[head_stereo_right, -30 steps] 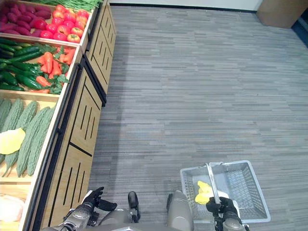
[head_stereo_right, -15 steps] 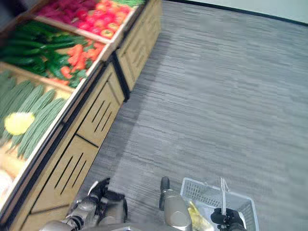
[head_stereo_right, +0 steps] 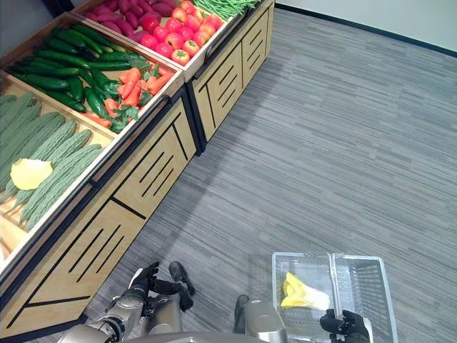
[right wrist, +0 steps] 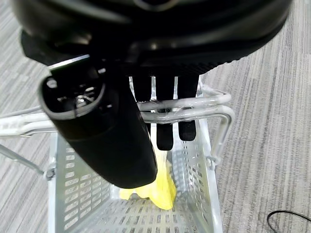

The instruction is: Get the vegetables into the basket

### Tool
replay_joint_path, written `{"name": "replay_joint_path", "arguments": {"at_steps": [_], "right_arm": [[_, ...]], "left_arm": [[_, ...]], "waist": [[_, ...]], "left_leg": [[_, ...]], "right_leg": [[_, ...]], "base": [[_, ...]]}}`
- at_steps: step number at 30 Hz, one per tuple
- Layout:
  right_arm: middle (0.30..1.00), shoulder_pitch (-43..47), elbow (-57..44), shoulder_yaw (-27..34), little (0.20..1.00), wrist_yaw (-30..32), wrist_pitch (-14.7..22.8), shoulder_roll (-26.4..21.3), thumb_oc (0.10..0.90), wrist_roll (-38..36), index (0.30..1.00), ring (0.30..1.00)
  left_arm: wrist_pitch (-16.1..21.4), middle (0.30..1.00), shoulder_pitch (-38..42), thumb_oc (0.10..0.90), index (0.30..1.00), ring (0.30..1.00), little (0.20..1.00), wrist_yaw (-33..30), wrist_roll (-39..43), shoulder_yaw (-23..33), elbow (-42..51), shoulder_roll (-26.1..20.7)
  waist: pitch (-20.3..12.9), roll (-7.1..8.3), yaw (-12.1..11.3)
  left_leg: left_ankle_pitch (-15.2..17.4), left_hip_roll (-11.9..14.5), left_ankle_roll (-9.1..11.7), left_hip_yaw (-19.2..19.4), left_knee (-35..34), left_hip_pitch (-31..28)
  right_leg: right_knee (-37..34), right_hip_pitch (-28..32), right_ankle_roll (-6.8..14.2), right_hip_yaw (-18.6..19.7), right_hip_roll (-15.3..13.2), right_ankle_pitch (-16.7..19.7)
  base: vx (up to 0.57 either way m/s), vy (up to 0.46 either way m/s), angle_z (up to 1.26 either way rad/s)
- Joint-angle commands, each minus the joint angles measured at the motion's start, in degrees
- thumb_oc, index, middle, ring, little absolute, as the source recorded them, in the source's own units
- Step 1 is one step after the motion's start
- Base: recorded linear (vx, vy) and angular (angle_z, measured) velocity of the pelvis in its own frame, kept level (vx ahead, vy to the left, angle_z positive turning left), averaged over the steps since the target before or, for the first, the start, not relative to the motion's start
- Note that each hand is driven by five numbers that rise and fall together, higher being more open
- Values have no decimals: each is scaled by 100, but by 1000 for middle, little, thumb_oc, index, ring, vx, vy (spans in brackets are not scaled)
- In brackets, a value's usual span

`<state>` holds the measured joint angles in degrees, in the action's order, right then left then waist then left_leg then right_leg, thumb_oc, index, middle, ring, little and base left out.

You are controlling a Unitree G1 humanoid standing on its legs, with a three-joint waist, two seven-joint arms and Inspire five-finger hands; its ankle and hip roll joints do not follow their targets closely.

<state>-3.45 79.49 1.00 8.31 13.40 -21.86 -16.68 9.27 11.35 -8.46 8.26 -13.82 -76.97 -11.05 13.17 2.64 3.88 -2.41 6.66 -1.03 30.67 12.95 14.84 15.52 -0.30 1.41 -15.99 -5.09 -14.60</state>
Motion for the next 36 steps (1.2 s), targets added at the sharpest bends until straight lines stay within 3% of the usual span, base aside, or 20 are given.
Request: {"name": "replay_joint_path", "arguments": {"at_steps": [1,7,9,11,12,13,14,16,17,18,20,22,25,27,32,36], "right_arm": [[300,-227,-311,-15,300,114,145,-333,400,-87,300,300],[300,-11,-381,-199,300,97,140,-337,400,149,300,300],[300,56,-449,-238,300,110,157,-382,400,218,300,300],[300,95,-449,-251,300,106,167,-397,400,216,300,300],[300,125,-452,-286,300,88,169,-389,400,230,300,300],[300,172,-482,-387,300,48,228,-348,400,235,300,300],[300,176,-479,-391,300,47,230,-349,400,233,300,300],[300,270,-471,-557,300,35,273,-272,400,228,300,300],[300,272,-469,-559,300,35,274,-273,400,227,300,300],[300,302,-464,-615,300,39,280,-243,400,238,300,300],[300,319,-433,-645,300,61,284,-230,400,219,300,300],[300,298,-363,-636,300,13,200,-259,400,249,300,300],[300,233,-266,-620,300,-61,122,-267,400,359,300,300],[300,256,-225,-676,300,-75,103,-275,400,401,300,300],[300,221,-343,-718,300,-159,136,-439,400,485,300,300],[300,186,-370,-750,300,-168,132,-487,400,524,300,300]], "left_arm": [[185,1000,-45,900,1000,1000,1000,-95,127,41,195,-281],[205,1000,-201,900,1000,1000,1000,-25,247,206,176,-339],[216,1000,-260,900,1000,1000,1000,2,273,255,170,-362],[208,1000,-278,900,1000,1000,1000,14,286,252,180,-356],[206,1000,-277,900,1000,1000,1000,27,278,249,175,-360],[213,1000,-285,900,1000,1000,1000,28,255,233,119,-385],[215,1000,-283,900,1000,1000,1000,29,254,237,116,-385],[207,1000,-260,900,1000,1000,1000,35,220,227,-11,-359],[208,1000,-259,900,1000,1000,1000,35,219,229,-12,-359],[202,1000,-250,900,1000,1000,1000,31,182,245,-63,-342],[203,1000,-232,900,1000,1000,1000,22,126,244,-135,-305],[207,1000,-156,900,1000,1000,1000,28,-54,167,-193,-275],[174,1000,-247,900,1000,1000,1000,88,-16,155,-188,-239],[158,1000,-255,900,1000,1000,1000,87,8,187,-210,-228],[161,1000,-362,900,1000,1000,1000,161,443,404,-168,-172],[142,1000,-377,900,1000,1000,1000,180,474,393,-102,-165]], "waist": [[-16,-2,-184],[-79,197,-416],[-40,157,-485],[-7,115,-468],[35,70,-436],[144,-8,-316],[142,1,-317],[325,-154,-239],[329,-154,-232],[367,-181,-211],[408,-116,-122],[347,-71,-1],[269,-36,33],[223,-30,28],[64,-70,-121],[25,-88,-98]], "left_leg": [[-16,144,393,-79,-39,-77],[317,-309,109,-139,-76,-30],[399,-533,-65,-194,-423,-238],[422,-599,-120,-233,-518,-331],[445,-620,-143,-292,-608,-435],[432,-622,-130,-451,-771,-676],[433,-630,-130,-445,-776,-675],[367,-497,7,-673,-955,-1004],[370,-495,11,-680,-953,-1007],[295,-421,42,-703,-935,-1035],[371,-448,159,-878,-878,-1210],[493,-460,315,-1278,-895,-1411],[507,-348,441,-1713,-723,-1640],[448,-282,485,-1771,-620,-1623],[-457,15,807,-2345,-145,-1414],[-563,98,809,-2278,17,-1349]], "right_leg": [[120,228,613,639,-824,1288],[287,286,874,634,-1135,2261],[926,-37,923,582,-1337,2754],[1219,-170,917,646,-1317,2822],[1430,-337,891,717,-1214,2728],[1663,-864,790,996,-799,2288],[1690,-882,788,1006,-808,2271],[1400,-1537,600,1038,-407,1335],[1402,-1530,597,1031,-407,1328],[892,-1723,536,1180,-229,1432],[-50,-1752,639,1606,-172,1711],[-960,-2087,783,2347,-236,2175],[-935,-1912,781,2185,-264,2251],[-905,-1847,724,2096,-224,2271],[-681,-1357,345,1499,4,1865],[-652,-1227,261,1345,21,1732]], "base": [[252,169,-2],[196,138,16],[156,184,14],[119,111,25],[203,88,39],[154,43,33],[153,13,40],[173,-90,41],[137,-195,50],[119,-219,52],[223,-271,48],[317,-322,77],[291,-363,116],[177,-295,129],[198,-348,65],[122,-192,67]]}}
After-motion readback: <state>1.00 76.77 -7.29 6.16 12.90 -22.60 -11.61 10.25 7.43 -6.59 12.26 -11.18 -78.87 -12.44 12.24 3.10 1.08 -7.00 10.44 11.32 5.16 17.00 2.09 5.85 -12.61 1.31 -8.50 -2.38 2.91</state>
